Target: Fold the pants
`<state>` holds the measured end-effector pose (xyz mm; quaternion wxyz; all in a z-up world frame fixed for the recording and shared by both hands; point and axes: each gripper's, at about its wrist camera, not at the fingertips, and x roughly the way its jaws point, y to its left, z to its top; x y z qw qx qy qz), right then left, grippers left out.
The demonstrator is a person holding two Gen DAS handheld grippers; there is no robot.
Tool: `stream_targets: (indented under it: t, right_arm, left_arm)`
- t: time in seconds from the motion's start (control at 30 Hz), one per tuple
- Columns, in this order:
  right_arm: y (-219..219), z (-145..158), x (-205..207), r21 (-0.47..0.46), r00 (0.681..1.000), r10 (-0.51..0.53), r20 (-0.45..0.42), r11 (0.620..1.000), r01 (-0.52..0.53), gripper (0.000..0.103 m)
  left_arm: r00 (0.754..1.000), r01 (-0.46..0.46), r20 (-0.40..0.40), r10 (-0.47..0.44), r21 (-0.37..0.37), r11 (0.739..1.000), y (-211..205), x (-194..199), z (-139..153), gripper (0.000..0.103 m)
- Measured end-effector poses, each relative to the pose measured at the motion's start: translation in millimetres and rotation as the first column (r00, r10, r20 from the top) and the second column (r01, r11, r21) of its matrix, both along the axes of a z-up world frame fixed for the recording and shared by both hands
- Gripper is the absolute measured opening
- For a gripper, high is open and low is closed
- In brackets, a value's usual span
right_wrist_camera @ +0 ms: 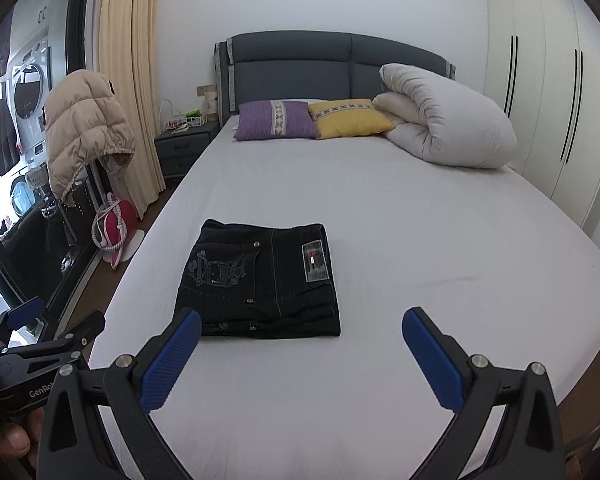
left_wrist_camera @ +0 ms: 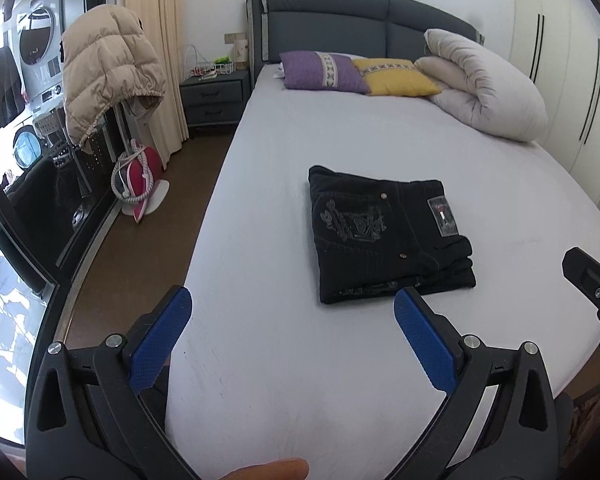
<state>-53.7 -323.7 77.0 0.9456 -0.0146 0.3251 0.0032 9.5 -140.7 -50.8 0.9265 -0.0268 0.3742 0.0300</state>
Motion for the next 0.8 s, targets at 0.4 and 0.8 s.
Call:
stream_targets:
  t: [0.4, 0.8]
  right_arm:
    - [2.2, -7.9, 4.3, -0.001, 0.999, 0.012, -0.037, 1.000, -0.012, 0.103]
    - [4.2, -13.4, 7.1, -0.002, 0.998, 0.012, -0.062, 1.000, -0.012, 0.103]
  left_arm:
    - [0.999, -0.001, -0.033, 0.001, -0.012, 1.000, 1.9, 4.3, -13.7, 0.103]
    - [0.999, -0.005, -0.046, 0.005, -0.016, 1.000, -0.1, 6.6, -23.7, 0.103]
